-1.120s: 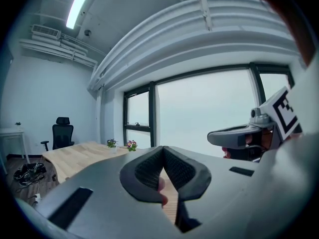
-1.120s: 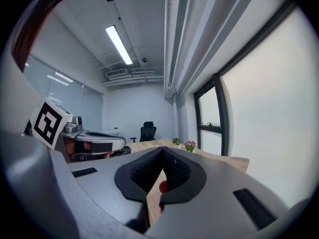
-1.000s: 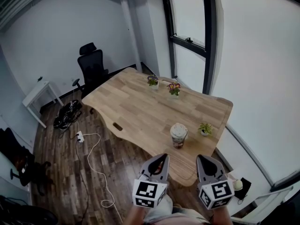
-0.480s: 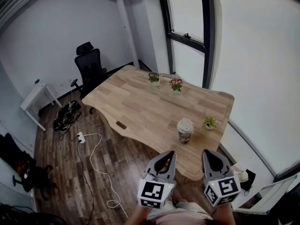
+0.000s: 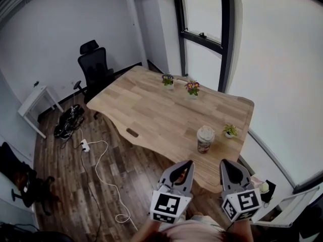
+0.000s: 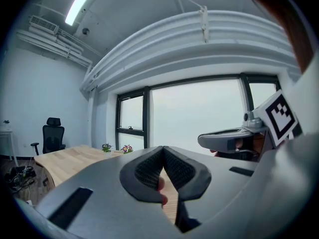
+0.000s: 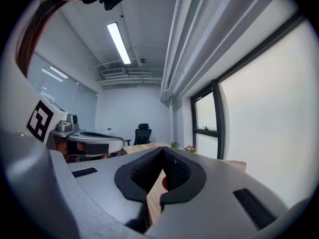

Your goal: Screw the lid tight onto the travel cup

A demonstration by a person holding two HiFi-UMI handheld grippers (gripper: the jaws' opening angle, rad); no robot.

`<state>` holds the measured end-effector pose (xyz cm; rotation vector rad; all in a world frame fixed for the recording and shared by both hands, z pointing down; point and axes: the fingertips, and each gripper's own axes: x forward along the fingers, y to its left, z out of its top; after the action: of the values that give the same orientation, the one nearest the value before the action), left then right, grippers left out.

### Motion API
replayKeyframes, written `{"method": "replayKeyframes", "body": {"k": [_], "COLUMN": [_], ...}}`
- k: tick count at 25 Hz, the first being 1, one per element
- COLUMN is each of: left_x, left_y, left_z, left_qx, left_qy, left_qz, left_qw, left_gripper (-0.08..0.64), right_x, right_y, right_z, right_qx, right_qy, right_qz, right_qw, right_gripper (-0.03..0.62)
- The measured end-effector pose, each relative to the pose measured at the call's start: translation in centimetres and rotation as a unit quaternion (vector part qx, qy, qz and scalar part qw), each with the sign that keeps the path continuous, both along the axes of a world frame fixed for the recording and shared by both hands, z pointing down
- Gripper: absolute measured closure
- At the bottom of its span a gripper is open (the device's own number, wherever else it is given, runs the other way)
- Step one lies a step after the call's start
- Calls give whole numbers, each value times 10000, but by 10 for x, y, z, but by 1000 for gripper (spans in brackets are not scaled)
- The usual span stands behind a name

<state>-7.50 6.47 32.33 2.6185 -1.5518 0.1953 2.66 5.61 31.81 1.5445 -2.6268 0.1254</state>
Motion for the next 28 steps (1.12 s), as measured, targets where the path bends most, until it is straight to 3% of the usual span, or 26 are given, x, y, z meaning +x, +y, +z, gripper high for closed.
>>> {"method": "replayKeyframes", "body": {"k": [7,28], "left_x": [-7,7], "left_y": [-14,-35], "left_z": [1,13], "left_qx": [28,-147], "left_qy": [46,197], "left_qz": [30,87], "left_qw": [10000,9997], "left_gripper": [558,558], "right_x": [-6,3], "right_y": [-11,-29], "right_z": [-2,10], "right_qx": [-36,-276], "right_qy": [-127,66], "right_qz": [31,85], "right_qw": [9999,9996], "right_gripper": [592,594]}}
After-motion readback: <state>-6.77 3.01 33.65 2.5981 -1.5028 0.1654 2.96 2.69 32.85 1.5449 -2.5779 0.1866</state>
